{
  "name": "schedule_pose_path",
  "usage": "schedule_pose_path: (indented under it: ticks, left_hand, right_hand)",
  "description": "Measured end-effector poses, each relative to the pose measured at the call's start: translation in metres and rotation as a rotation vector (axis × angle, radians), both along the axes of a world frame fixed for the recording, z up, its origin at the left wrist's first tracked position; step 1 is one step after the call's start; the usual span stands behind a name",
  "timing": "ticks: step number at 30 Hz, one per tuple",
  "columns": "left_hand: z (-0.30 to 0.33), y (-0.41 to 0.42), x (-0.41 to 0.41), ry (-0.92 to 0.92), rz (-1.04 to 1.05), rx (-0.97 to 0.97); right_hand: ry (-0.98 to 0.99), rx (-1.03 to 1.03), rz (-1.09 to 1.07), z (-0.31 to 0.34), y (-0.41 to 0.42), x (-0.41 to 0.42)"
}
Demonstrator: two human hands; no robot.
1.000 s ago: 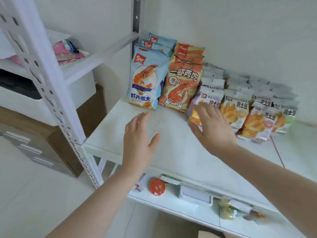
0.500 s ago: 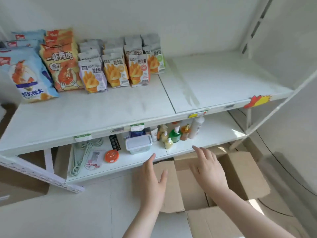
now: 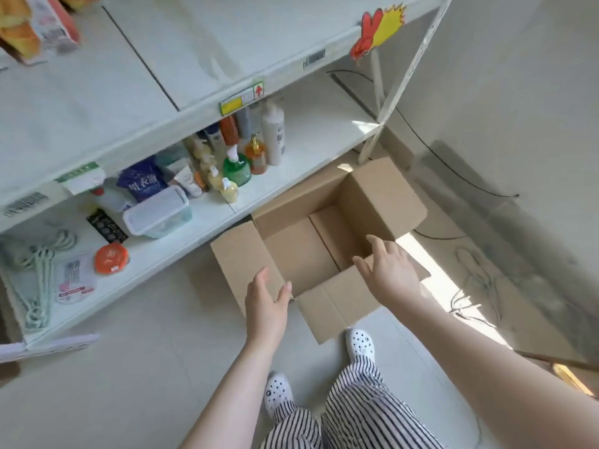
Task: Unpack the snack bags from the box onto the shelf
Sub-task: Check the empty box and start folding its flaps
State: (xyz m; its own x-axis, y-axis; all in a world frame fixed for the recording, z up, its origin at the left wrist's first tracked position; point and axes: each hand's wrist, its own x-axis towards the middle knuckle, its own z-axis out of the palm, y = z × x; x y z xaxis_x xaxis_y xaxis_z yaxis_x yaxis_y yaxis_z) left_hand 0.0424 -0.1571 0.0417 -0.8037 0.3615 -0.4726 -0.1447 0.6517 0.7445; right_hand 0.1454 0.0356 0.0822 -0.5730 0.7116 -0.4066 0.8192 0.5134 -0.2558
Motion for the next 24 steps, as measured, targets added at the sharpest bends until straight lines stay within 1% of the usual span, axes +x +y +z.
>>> schedule_pose_path:
  ticks: [5,10,13,16,19,24]
  left_hand:
    - [-0.044,0.07,0.007,-0.069,0.015,-0.047]
    - [-0.098,0.193,0.014,-0.106,0.014,-0.057]
    - [-0.134,0.269,0.022,-0.206,0.071,-0.023]
    - [-0.166,0.327,0.03,-0.301,0.137,-0.014]
    - [-0.196,0.373,0.032,-0.372,0.185,-0.011]
    - [-0.243,0.424,0.031,-0.427,0.185,-0.044]
  right_hand:
    - [-0.018,-0.032,-0.07,-0.048,0.074,0.003]
    - [0.032,-0.072,-0.155,-0.109,0.189,0.0]
    - [0.042,-0.127,-0.208,-0.147,0.256,0.006]
    - [0.048,-0.187,-0.277,-0.187,0.312,0.017]
    - [0.074,-0.251,-0.315,-0.225,0.352,0.018]
    - [0.134,-0.358,-0.409,-0.277,0.386,0.013]
